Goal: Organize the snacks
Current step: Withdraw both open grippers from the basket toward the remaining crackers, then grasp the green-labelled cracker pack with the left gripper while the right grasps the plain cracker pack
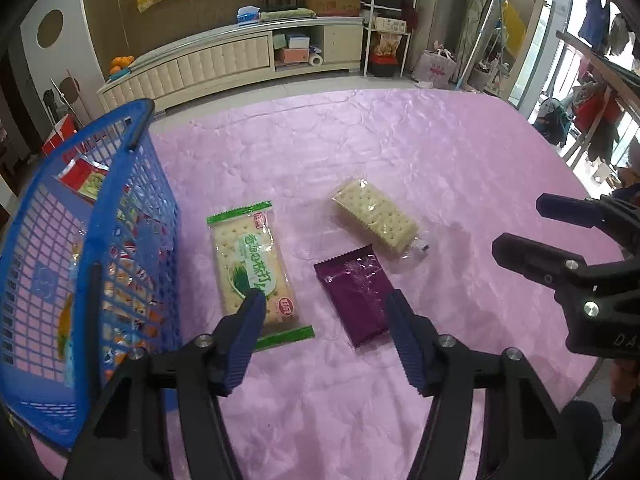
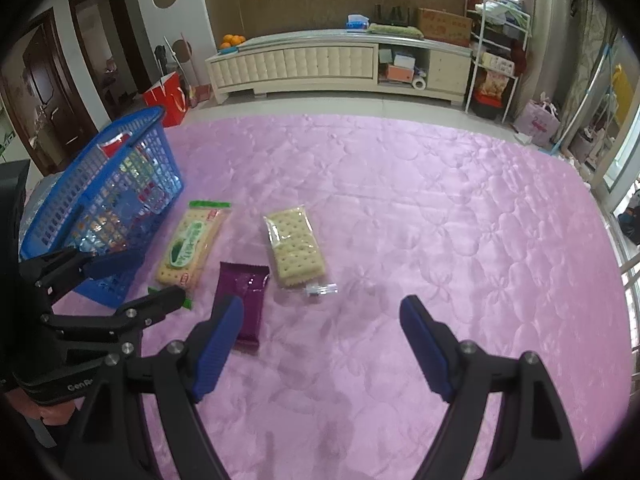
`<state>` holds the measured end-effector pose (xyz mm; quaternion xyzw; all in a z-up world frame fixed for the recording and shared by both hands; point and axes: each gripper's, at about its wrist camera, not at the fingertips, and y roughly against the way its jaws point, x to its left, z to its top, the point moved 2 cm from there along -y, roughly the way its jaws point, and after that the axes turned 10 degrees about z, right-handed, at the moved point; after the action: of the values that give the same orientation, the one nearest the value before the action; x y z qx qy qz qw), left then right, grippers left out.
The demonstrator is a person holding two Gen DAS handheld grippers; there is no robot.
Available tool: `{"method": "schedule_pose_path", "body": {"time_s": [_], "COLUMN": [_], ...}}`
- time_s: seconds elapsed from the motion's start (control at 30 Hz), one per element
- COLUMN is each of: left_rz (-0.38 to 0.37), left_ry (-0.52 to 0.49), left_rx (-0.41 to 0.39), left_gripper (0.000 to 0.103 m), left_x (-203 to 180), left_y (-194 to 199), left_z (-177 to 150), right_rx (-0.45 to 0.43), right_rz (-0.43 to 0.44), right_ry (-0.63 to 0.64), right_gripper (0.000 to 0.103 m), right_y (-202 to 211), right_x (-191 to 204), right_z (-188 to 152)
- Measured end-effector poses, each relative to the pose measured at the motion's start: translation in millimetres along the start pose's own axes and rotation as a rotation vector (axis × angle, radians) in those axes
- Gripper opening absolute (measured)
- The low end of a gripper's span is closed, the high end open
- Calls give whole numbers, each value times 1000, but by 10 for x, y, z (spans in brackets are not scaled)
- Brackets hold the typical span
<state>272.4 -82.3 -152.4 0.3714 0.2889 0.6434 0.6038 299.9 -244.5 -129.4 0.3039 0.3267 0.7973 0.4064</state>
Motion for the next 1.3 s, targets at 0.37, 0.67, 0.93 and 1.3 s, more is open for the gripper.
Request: {"method": "schedule_pose_path", "body": {"time_s": [0.37, 0.67, 0.93, 1.3], "left_rz": [32, 96, 116, 229], "left_ry": [36, 61, 50, -17], "left_rx": [27, 65, 56, 68], "left_gripper": [55, 55, 55, 55], "left_x": [148, 271, 283, 211], "left_y": [-365, -685, -754, -846], "left_z": [32, 21, 106, 188], "right_rx": [43, 59, 54, 41], "right_rz": [22, 12, 18, 15], "right_ry": [-3, 3, -15, -12], "right_gripper": [84, 84, 84, 84], "right_y": [-503, -759, -909, -974], "right_x": [-13, -24, -69, -67], "right_z": [134, 139, 174, 170]}}
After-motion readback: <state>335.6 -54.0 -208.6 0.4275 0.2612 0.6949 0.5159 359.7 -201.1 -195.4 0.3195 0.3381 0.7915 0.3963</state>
